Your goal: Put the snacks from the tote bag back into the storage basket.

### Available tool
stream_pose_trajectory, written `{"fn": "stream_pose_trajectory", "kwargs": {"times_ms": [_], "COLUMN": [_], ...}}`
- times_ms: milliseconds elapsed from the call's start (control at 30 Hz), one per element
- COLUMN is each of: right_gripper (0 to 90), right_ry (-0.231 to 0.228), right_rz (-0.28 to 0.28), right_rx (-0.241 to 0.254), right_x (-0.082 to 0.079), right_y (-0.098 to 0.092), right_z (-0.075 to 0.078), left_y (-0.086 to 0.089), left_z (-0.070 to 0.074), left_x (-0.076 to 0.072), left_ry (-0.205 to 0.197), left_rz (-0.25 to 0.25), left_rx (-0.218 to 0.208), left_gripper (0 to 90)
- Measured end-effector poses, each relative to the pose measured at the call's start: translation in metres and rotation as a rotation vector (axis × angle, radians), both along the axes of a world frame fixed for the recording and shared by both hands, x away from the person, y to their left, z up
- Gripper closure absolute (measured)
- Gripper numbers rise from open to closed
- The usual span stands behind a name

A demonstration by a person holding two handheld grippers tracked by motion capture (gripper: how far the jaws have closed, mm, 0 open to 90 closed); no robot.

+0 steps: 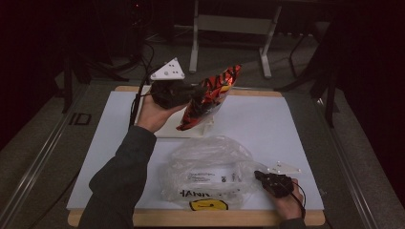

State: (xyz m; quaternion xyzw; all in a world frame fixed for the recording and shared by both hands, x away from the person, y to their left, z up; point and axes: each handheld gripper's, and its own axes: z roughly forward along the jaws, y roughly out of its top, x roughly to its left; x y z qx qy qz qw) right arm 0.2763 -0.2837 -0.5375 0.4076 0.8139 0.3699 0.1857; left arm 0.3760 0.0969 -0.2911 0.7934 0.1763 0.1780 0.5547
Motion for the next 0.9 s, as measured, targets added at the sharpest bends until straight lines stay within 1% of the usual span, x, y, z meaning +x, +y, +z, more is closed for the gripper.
{"fn": "stream_pose_trajectory", "kwargs": {"times_ms": [233, 500, 533, 600, 900], "right_gripper": [88.3, 88.3, 88.3, 88.3, 88.3], "right_ry": [0.000, -0.001, -0.001, -0.003, -0.003], "right_rz": [-0.001, -0.001, -0.001, 0.001, 0.001], "right_rx": [0.002, 0.002, 0.003, -0.004, -0.004], "right_x": [0.000, 0.000, 0.000, 0.000, 0.000], "right_y": [0.000, 0.000, 0.000, 0.000, 0.000], "right_z": [0.000, 0.000, 0.000, 0.000, 0.000], "left_y": [0.008, 0.011, 0.011, 0.011, 0.006], "left_z": [-0.004, -0.009, -0.012, -0.014, -0.028], "left_x": [0.010, 0.019, 0.023, 0.027, 0.046], "left_ry": [0.009, 0.021, 0.028, 0.031, 0.052], "left_rz": [0.025, 0.049, 0.055, 0.059, 0.079], "left_rx": [-0.012, -0.022, -0.024, -0.021, -0.012], "left_gripper": [89.7, 89.6, 89.6, 89.6, 89.6]}}
